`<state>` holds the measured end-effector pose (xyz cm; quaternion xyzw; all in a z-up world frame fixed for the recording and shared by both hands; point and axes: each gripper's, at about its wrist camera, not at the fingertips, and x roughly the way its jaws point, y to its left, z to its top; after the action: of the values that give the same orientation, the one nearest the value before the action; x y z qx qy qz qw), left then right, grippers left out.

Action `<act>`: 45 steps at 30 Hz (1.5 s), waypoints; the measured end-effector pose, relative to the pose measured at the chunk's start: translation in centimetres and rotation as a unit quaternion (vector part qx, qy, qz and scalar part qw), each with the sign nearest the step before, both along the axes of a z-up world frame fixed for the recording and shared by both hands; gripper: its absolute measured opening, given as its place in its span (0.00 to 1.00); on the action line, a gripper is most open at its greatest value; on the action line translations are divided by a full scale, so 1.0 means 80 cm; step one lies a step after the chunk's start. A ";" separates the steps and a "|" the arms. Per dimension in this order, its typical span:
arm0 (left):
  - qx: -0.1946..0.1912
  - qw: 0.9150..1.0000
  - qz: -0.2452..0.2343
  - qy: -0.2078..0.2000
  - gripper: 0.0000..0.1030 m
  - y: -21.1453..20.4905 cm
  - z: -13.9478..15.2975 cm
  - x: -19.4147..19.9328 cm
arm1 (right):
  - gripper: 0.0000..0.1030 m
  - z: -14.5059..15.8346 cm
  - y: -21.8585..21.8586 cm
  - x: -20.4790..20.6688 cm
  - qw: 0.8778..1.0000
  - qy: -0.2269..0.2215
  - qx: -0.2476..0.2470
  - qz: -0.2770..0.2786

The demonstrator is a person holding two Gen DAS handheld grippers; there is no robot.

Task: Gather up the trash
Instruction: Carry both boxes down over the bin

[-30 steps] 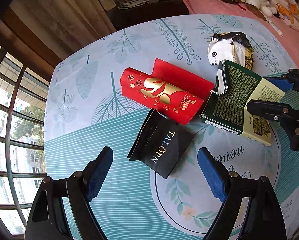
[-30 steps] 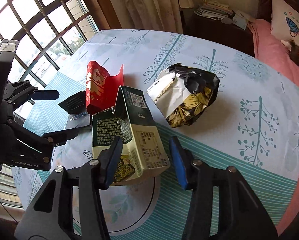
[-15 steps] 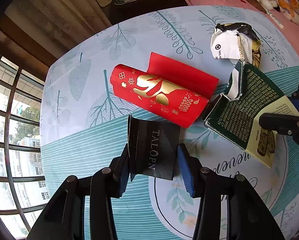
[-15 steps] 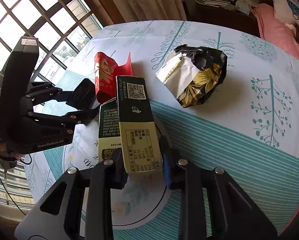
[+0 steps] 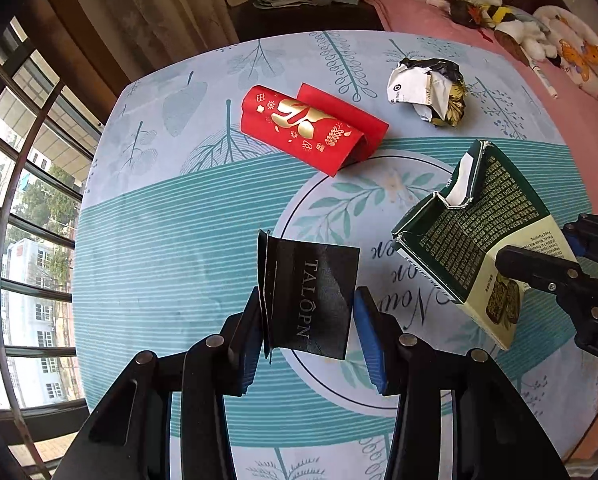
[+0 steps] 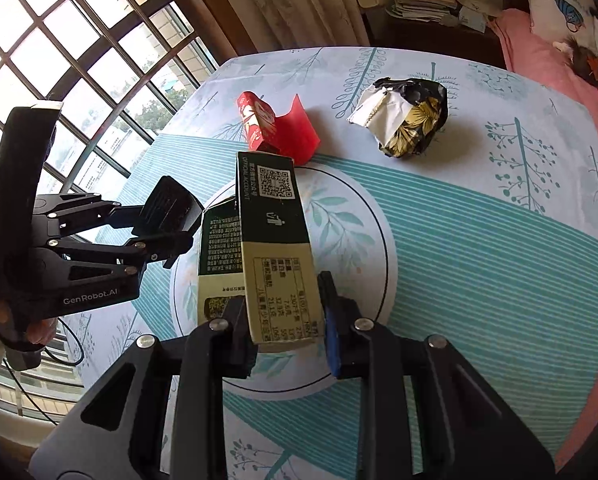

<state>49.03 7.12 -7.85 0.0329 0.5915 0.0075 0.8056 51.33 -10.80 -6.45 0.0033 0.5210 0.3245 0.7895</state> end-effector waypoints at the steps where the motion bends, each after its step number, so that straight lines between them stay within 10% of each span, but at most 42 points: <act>1: -0.004 1.000 0.002 -0.003 0.42 -0.001 0.006 -0.013 | 0.22 0.004 -0.003 -0.011 1.000 -0.001 0.000 -0.004; 23: -0.063 0.996 -0.005 -0.068 0.42 0.026 0.118 -0.360 | 0.22 0.082 0.003 -0.347 0.992 -0.023 -0.029 -0.120; 45: -0.096 0.993 -0.070 -0.011 0.42 0.041 0.053 -0.533 | 0.22 0.040 0.022 -0.570 0.981 0.029 -0.092 -0.168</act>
<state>6.42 10.40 -3.60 -0.0032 0.5769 -0.1049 0.8101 5.73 -9.06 -3.24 0.0277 0.5636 0.1373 0.8141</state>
